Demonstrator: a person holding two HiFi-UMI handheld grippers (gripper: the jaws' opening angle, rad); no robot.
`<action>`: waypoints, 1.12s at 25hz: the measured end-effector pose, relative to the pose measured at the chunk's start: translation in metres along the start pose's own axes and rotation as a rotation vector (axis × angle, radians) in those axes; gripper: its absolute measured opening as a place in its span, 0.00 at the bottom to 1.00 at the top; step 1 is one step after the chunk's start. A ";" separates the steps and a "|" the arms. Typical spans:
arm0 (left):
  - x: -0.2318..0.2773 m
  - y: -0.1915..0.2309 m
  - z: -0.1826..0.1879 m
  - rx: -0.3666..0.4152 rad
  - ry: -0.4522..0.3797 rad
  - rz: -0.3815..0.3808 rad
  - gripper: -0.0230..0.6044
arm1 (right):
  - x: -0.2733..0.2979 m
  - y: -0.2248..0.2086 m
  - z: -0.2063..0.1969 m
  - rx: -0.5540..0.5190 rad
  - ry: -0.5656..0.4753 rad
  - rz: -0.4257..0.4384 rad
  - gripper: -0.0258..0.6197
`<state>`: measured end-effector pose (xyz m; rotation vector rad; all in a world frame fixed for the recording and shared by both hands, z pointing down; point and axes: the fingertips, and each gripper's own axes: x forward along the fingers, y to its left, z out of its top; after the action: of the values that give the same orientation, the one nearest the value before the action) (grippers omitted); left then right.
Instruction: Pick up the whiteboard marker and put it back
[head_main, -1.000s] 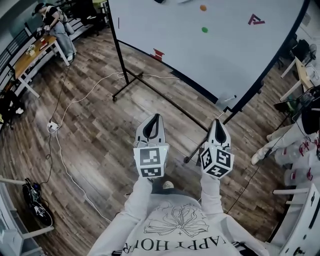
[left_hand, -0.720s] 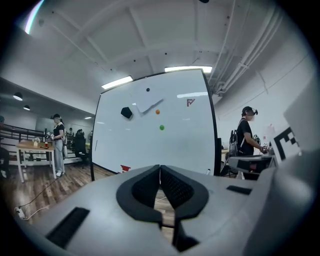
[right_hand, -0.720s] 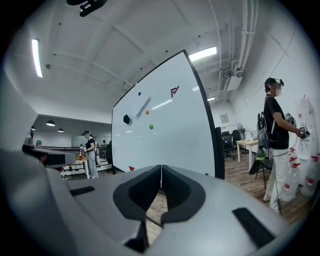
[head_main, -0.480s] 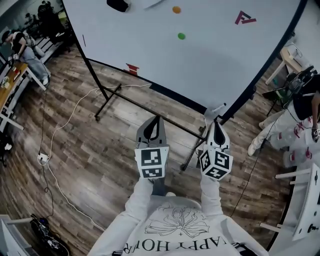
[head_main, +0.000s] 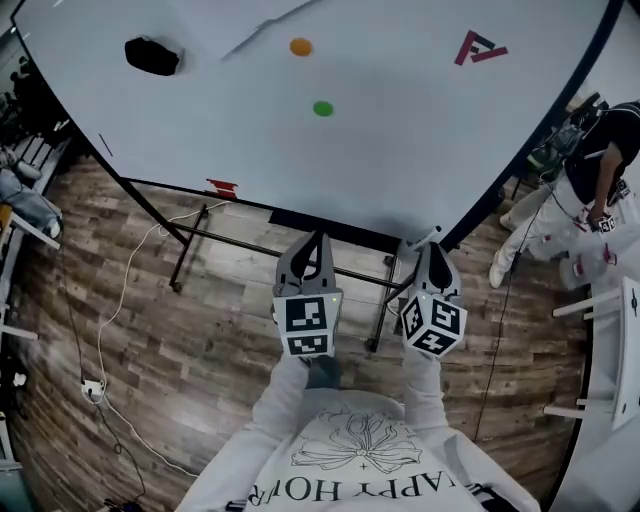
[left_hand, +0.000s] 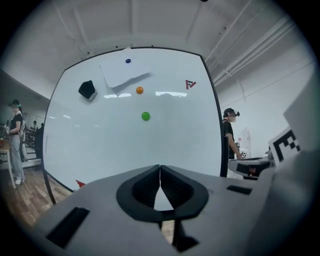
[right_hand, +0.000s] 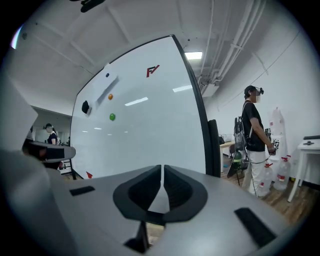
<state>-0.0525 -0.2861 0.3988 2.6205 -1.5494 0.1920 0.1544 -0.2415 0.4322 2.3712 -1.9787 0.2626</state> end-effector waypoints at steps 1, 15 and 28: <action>0.009 0.000 0.000 0.000 0.000 -0.017 0.05 | 0.005 -0.003 -0.001 0.001 0.004 -0.018 0.05; 0.092 -0.017 -0.009 -0.008 0.034 -0.165 0.05 | 0.046 -0.041 -0.015 -0.012 0.057 -0.158 0.06; 0.120 -0.027 -0.029 0.000 0.101 -0.153 0.05 | 0.085 -0.067 -0.056 0.038 0.179 -0.129 0.26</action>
<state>0.0268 -0.3726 0.4454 2.6691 -1.3115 0.3066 0.2293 -0.3043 0.5059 2.3910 -1.7509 0.4909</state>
